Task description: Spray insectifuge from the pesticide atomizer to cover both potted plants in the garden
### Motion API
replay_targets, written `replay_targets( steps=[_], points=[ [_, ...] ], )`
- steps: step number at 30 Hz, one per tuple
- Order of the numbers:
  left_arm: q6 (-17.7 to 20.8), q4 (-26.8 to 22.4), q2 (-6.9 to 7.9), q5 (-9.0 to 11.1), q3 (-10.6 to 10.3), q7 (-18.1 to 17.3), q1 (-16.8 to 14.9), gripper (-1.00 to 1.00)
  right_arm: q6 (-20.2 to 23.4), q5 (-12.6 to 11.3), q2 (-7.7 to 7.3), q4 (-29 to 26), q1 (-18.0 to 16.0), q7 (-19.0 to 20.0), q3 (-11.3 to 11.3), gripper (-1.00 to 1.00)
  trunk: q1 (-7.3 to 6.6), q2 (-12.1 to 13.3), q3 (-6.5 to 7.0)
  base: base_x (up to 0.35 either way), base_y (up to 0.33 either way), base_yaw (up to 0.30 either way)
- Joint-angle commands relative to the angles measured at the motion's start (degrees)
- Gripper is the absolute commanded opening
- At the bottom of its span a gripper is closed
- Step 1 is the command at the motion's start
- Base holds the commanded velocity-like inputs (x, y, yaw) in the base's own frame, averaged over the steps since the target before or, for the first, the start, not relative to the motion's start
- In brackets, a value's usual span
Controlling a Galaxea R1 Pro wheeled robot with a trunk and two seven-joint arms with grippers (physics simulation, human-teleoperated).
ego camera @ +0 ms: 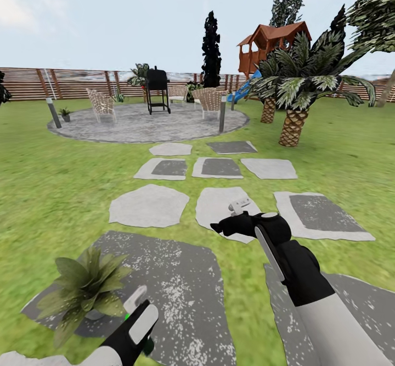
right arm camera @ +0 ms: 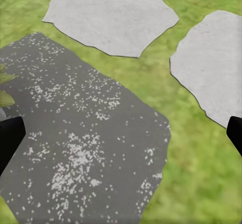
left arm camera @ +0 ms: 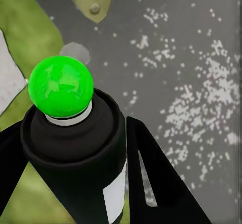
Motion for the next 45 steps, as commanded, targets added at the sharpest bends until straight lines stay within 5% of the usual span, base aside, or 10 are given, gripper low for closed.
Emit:
replay_targets(
  steps=[1, 17, 27, 45],
  points=[
    [0.1, -0.3, 0.05, 0.0, 0.0, 0.0, 0.0, -1.0, 0.0, 0.0, 0.0, 0.0, 0.0, 0.0, 0.0, 1.0, 0.0, 0.0, 0.0, 0.0, 0.0, 0.0],
    [-0.3, -1.9, 1.36, 0.4, 0.8, 2.0, 0.4, -1.0, 0.0, 0.0, 0.0, 0.0, 0.0, 0.0, 0.0, 1.0, 0.0, 0.0, 0.0, 0.0, 0.0, 0.0],
    [2.4, -5.0, 5.79, 0.7, 0.6, 1.3, 0.8, -1.0, 0.0, 0.0, 0.0, 0.1, 0.0, 0.0, 0.0, 1.0, 0.0, 0.0, 0.0, 0.0, 0.0, 0.0],
    [4.6, -3.3, 5.98, 0.9, 0.7, -5.6, 0.8, -1.0, 0.0, 0.0, 0.0, 0.1, 0.0, 0.0, 0.1, 1.0, 0.0, 0.0, 0.0, 0.0, 0.0, 0.0]
  ],
)
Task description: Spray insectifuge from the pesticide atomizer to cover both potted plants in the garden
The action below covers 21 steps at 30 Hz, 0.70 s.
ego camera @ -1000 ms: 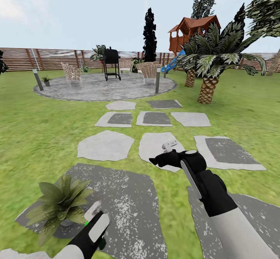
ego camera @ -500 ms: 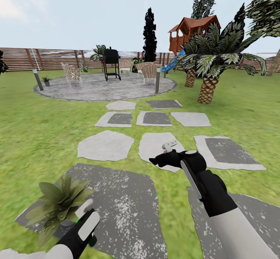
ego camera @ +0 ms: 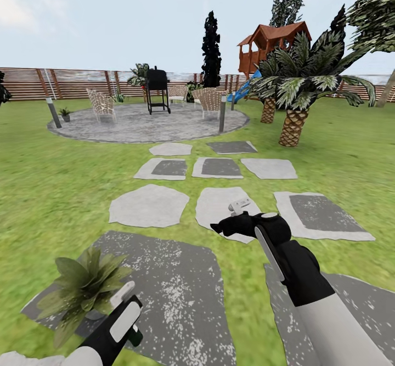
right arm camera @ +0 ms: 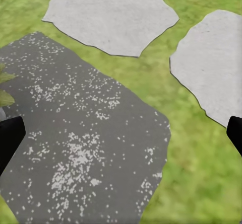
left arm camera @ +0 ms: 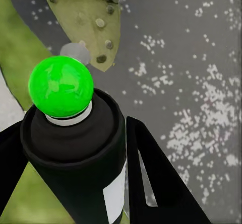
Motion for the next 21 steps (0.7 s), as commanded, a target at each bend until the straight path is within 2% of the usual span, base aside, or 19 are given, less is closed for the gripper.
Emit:
replay_targets(
  steps=[1, 4, 6, 7, 10, 12, 14, 17, 19, 21],
  points=[
    [0.0, 0.0, 0.0, 0.0, 0.0, 0.0, 0.0, -1.0, 0.0, 0.0, 0.0, 0.0, 0.0, 0.0, 0.0, 1.0, 0.0, 0.0, 0.0, 0.0, 0.0, 0.0],
    [0.0, 0.0, -0.04, -0.1, 0.0, -0.1, 0.0, -1.0, 0.0, 0.0, 0.0, 0.0, 0.0, 0.0, 0.0, 1.0, 0.0, 0.0, 0.0, 0.0, 0.0, 0.0],
    [0.0, -1.9, -0.53, -0.5, -0.4, 0.5, 0.0, -1.0, 0.0, 0.0, 0.0, 0.0, 0.0, 0.0, 0.0, 1.0, 0.0, 0.0, 0.0, 0.0, 0.0, 0.0],
    [0.0, -4.7, -0.76, -0.6, -0.6, 1.8, 0.0, -1.0, 0.0, 0.0, 0.0, 0.0, 0.0, 0.0, 0.0, 1.0, 0.0, 0.0, 0.0, 0.0, 0.0, 0.0],
    [-0.1, -12.0, -1.66, -0.7, -0.8, 10.9, 0.5, -1.0, 0.0, 0.0, 0.0, 0.0, 0.0, 0.0, 0.0, 1.0, 0.0, 0.0, 0.0, 0.0, 0.0, 0.0],
    [-0.2, -18.4, -2.26, -0.9, -0.9, 16.9, 2.5, -1.0, 0.0, 0.0, 0.0, 0.0, 0.0, 0.0, -0.1, 1.0, 0.0, 0.0, 0.0, 0.0, 0.0, 0.0],
    [-0.2, -22.1, -2.35, -1.0, -1.0, 19.1, 3.9, -1.0, 0.0, 0.0, 0.0, 0.0, 0.0, 0.0, -0.1, 1.0, 0.0, 0.0, 0.0, 0.0, 0.0, 0.0],
    [-0.2, -22.9, -2.5, -1.0, -1.1, 19.6, 4.2, -1.0, 0.0, 0.0, 0.0, 0.0, 0.0, 0.0, -0.1, 1.0, 0.0, 0.0, 0.0, 0.0, 0.0, 0.0],
    [-0.5, -23.2, -2.49, -1.0, -3.3, 19.8, 4.2, -1.0, 0.0, 0.0, 0.0, 0.0, 0.0, 0.0, 0.0, 1.0, 0.0, 0.0, 0.0, 0.0, 0.0, 0.0],
    [-0.8, -24.4, -2.51, -1.1, -7.3, 21.8, 4.2, -1.0, 0.0, 0.0, 0.0, 0.0, 0.0, 0.0, 0.0, 1.0, 0.0, 0.0, 0.0, 0.0, 0.0, 0.0]
  ],
)
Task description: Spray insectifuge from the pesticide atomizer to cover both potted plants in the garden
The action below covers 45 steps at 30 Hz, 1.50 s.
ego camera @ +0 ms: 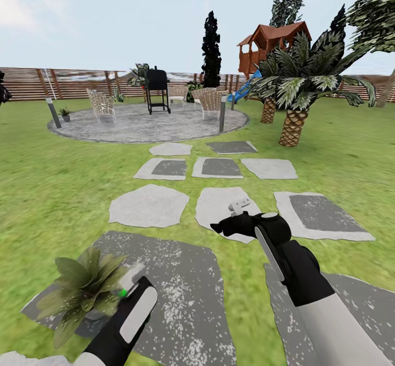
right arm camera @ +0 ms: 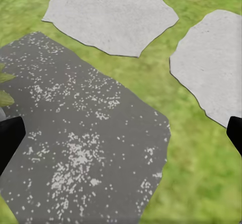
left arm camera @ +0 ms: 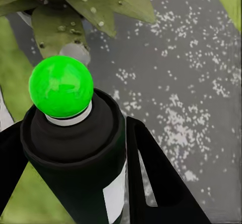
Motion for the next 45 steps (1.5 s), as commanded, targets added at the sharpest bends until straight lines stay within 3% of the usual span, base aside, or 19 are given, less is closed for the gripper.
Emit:
replay_targets(
  steps=[1, 5, 8, 11, 14, 17, 20, 23, 32, 37, 43, 45],
  points=[
    [-0.1, -0.5, 0.02, 0.0, -1.4, 1.2, 0.0, -1.0, 0.0, 0.0, 0.0, 0.0, 0.0, 0.0, 0.0, 1.0, 0.0, 0.0, 0.0, 0.0, 0.0, 0.0],
    [-0.3, -3.9, 0.13, -0.2, -8.1, 6.9, 0.0, -1.0, 0.0, 0.0, 0.0, 0.0, 0.0, 0.0, 0.0, 1.0, 0.0, 0.0, 0.0, 0.0, 0.0, 0.0],
    [-0.3, -5.4, 0.48, -0.2, -9.2, 8.7, 0.0, -1.0, 0.0, 0.0, 0.0, 0.0, 0.0, 0.0, 0.1, 1.0, 0.0, 0.0, 0.0, 0.0, 0.0, 0.0],
    [-0.3, -6.7, 0.95, -0.2, -8.7, 10.2, 0.0, -1.0, 0.0, 0.0, 0.0, 0.0, 0.0, 0.0, 0.1, 1.0, 0.0, 0.0, 0.0, 0.0, 0.0, 0.0],
    [0.3, -9.0, 2.72, 0.3, -7.3, 12.8, 0.0, -1.0, 0.0, 0.0, 0.0, 0.1, 0.1, 0.0, 0.3, 1.0, 0.0, 0.0, 0.0, 0.0, 0.0, 0.0],
    [0.6, -8.8, 3.33, 0.8, -4.6, 12.5, -0.1, -1.0, -0.1, 0.0, 0.0, 0.2, 0.1, -0.2, 2.4, 1.0, 0.0, 0.0, 0.0, 0.0, 0.0, 0.0],
    [0.6, -6.4, 3.26, 0.8, -4.0, 10.4, -0.4, -1.0, 0.0, 0.0, 0.0, 0.1, 0.1, -0.2, 2.7, 1.0, 0.0, 0.0, 0.0, 0.0, 0.0, 0.0],
    [0.9, -6.5, 3.15, 0.7, -0.7, 9.1, -1.0, -1.0, 0.0, 0.0, -0.02, 0.0, 0.1, -0.1, 2.8, 1.0, 0.0, 0.0, 0.0, 0.0, 0.0, 0.0],
    [3.6, -7.3, 2.89, 0.9, -0.1, 8.0, -4.3, -1.0, -0.1, 0.0, -0.09, -0.1, 0.1, 0.0, 2.8, 1.0, 0.0, 0.0, 0.0, 0.0, 0.0, 0.0],
    [5.9, -5.5, 3.1, 4.7, 0.0, 4.9, -6.1, -1.0, 0.1, -0.1, -0.77, -1.4, 0.1, 0.2, 2.8, 1.0, 0.0, 0.0, 0.0, 0.0, 0.0, 0.0],
    [6.7, -3.0, 3.19, 5.2, 0.0, 2.8, -7.2, -1.0, 0.1, -0.1, -0.88, -1.5, 0.1, 0.2, 2.8, 1.0, 0.0, 0.0, 0.0, 0.0, 0.0, 0.0],
    [6.7, -2.5, 3.21, 5.3, 1.5, 2.7, -7.3, -1.0, 0.1, -0.1, -0.88, -1.5, 0.1, 0.2, 2.9, 1.0, 0.0, 0.0, 0.0, 0.0, 0.0, 0.0]
  ],
)
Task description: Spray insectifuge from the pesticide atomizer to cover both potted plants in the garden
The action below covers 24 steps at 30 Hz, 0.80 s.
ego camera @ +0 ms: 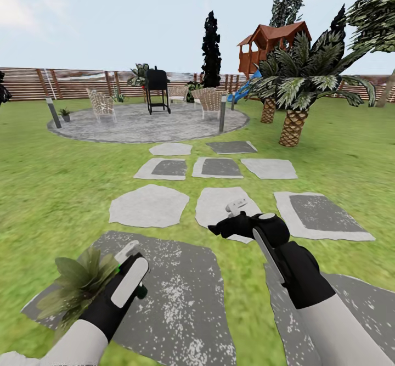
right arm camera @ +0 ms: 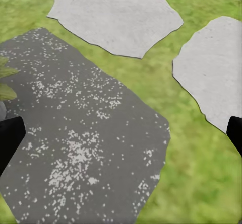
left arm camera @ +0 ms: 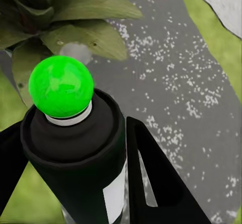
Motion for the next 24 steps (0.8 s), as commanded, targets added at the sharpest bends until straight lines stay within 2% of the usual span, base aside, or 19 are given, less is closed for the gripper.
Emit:
replay_targets(
  steps=[1, 3, 5, 9, 17, 20, 22, 24],
  points=[
    [0.1, 0.2, -0.04, 0.1, 1.5, 0.0, 0.0, -1.0, 0.0, 0.0, 0.0, 0.0, 0.0, 0.0, 0.0, 1.0, 0.0, 0.0, 0.0, 0.0, 0.0, 0.0],
    [0.1, 0.5, -0.07, 0.1, 3.3, -0.1, 0.0, -1.0, 0.0, 0.0, 0.0, 0.0, 0.0, 0.0, 0.0, 1.0, 0.0, 0.0, 0.0, 0.0, 0.0, 0.0],
    [0.1, 0.6, -0.11, 0.1, 3.8, -0.1, 0.0, -1.0, 0.0, 0.0, 0.0, 0.0, 0.0, 0.0, 0.0, 1.0, 0.0, 0.0, 0.0, 0.0, 0.0, 0.0],
    [0.2, 1.7, -0.09, 0.1, 4.0, -0.3, -0.1, -1.0, 0.0, 0.0, 0.0, -0.1, 0.0, 0.0, 0.0, 1.0, 0.0, 0.0, 0.0, 0.0, 0.0, 0.0],
    [-0.4, 10.3, -0.08, -0.2, 4.1, -5.7, -1.2, -1.0, 0.0, 0.0, 0.0, -0.1, 0.0, 0.0, 0.0, 1.0, 0.0, 0.0, 0.0, 0.0, 0.0, 0.0],
    [-0.2, 10.0, 0.4, -0.4, 7.1, -5.6, -1.3, -1.0, 0.0, 0.0, 0.0, -0.1, 0.0, 0.0, 0.0, 1.0, 0.0, 0.0, 0.0, 0.0, 0.0, 0.0],
    [0.0, 7.3, 1.48, -0.7, 11.4, -5.0, -1.2, -1.0, 0.0, 0.0, 0.0, -0.1, 0.0, 0.0, 0.0, 1.0, 0.0, 0.0, 0.0, 0.0, 0.0, 0.0],
    [0.1, 4.8, 1.84, -0.8, 12.5, -2.9, -1.2, -1.0, 0.0, 0.0, 0.0, 0.0, 0.0, 0.0, 0.0, 1.0, 0.0, 0.0, 0.0, 0.0, 0.0, 0.0]
  ],
)
